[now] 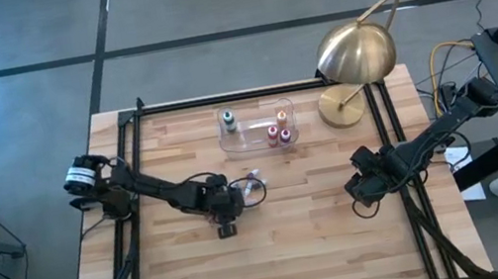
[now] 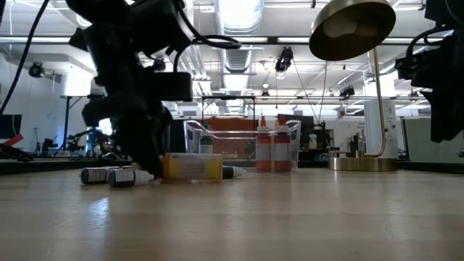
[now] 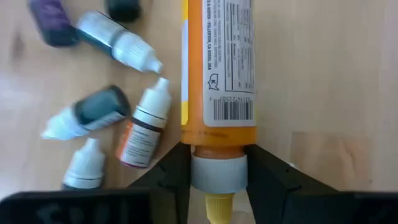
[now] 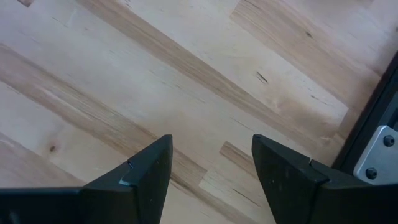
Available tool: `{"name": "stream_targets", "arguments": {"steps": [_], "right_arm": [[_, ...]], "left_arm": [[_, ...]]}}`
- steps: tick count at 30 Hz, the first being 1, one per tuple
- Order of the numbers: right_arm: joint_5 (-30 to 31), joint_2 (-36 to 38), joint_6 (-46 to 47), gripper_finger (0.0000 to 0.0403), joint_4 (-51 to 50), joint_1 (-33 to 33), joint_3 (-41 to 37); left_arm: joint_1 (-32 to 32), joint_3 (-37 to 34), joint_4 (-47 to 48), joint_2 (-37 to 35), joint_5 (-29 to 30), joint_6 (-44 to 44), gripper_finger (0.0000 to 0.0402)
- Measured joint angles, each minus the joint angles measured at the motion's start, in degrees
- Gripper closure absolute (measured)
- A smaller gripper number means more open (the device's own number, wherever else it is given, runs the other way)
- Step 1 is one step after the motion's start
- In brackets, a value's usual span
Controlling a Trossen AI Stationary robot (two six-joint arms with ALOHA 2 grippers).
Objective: Pick & Place food coloring
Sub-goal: Move the big yellow food coloring bottle to the bottom left of the table
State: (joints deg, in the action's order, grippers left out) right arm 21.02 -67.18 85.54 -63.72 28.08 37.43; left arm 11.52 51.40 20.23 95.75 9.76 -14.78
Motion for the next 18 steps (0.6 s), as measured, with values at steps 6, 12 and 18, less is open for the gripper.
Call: {"name": "stream_targets", "arguments": {"steps": [6,12,18], "right_arm": [[0.00,0.00,-0.01,0.0189,0.02,0.00,0.00],[0.02,0.00,0.00,0.0189,0.04,0.02,0.00],[0.40,0.03,0.94,0.0189,0.06,0.04,-0.15]], "left_arm": [[-2.12,10.09,19.75,-0.18,-3.63,0.01,0.0309],[-4.83,28.12,60.96,0.84,-13.63,-1.95,0.0309],[-6.42,28.83,68.74,-0.71,-29.81,-12.93,0.0309]]}}
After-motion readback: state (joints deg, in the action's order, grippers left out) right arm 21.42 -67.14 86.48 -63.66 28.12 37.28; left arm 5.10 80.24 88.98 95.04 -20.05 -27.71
